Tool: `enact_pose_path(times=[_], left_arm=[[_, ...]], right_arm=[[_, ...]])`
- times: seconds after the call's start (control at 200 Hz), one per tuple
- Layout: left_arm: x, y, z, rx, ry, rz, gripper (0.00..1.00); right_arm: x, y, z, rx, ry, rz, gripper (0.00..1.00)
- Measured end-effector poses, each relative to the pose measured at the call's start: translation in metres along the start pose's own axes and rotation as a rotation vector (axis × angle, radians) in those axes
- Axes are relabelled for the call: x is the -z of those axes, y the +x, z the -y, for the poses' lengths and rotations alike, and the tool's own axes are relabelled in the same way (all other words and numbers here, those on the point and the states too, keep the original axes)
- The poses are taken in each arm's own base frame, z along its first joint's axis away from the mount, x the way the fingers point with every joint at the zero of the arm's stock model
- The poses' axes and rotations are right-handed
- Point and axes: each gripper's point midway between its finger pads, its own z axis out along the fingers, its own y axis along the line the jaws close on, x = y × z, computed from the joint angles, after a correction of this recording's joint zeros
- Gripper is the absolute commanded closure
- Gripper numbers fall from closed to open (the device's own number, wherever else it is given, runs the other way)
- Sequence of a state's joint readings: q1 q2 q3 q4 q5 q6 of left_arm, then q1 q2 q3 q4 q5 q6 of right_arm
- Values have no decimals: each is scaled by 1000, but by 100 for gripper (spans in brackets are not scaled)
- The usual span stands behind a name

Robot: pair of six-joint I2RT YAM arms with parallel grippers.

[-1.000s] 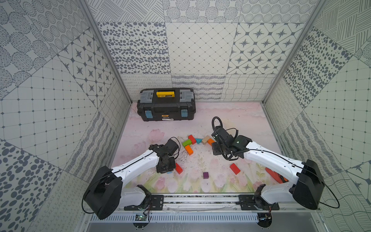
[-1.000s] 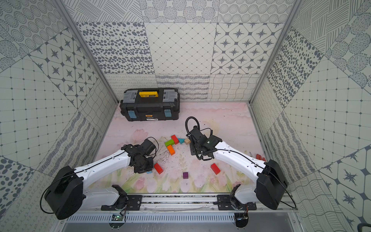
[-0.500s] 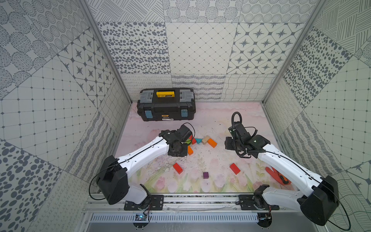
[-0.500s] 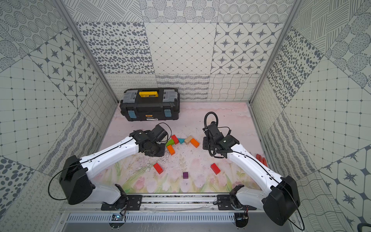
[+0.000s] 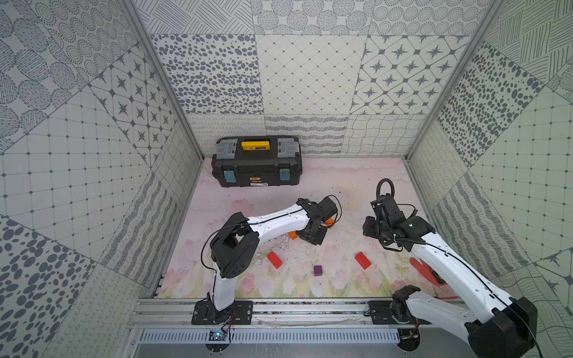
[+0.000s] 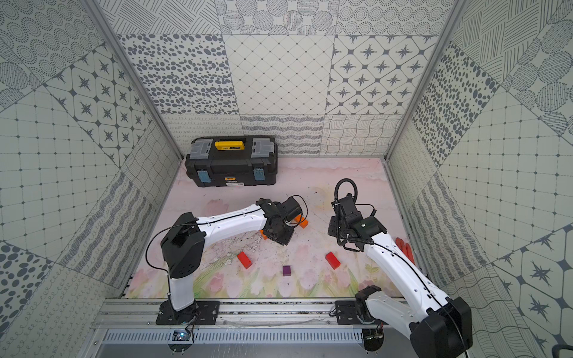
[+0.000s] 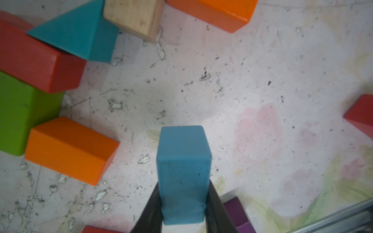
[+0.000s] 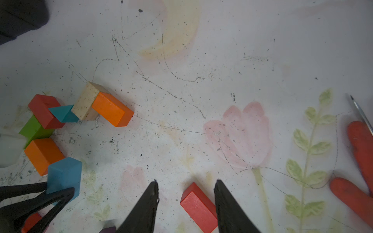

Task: Assemble a heart with building blocks
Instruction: Assemble the building block at the center of the board.

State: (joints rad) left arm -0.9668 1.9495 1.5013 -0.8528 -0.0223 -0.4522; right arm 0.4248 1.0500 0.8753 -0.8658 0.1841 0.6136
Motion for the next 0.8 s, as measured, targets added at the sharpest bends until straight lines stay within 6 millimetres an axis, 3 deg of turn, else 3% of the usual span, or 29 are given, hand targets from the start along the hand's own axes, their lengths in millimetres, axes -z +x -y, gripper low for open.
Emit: enact_pose_path(times=[0.54,0.665,0.795], left_arm=[[-28,-17,14,-112,-8,-35,100],[-34,-16,14,-129,-13,-51,66],[-38,-15,13,-143,-17,-61,60]], right_arm=[[1,6,6,-20,-13,-8,52],[0,7,5,-20,-17,-9,52],[0,7,5,-18,-19,-13,52]])
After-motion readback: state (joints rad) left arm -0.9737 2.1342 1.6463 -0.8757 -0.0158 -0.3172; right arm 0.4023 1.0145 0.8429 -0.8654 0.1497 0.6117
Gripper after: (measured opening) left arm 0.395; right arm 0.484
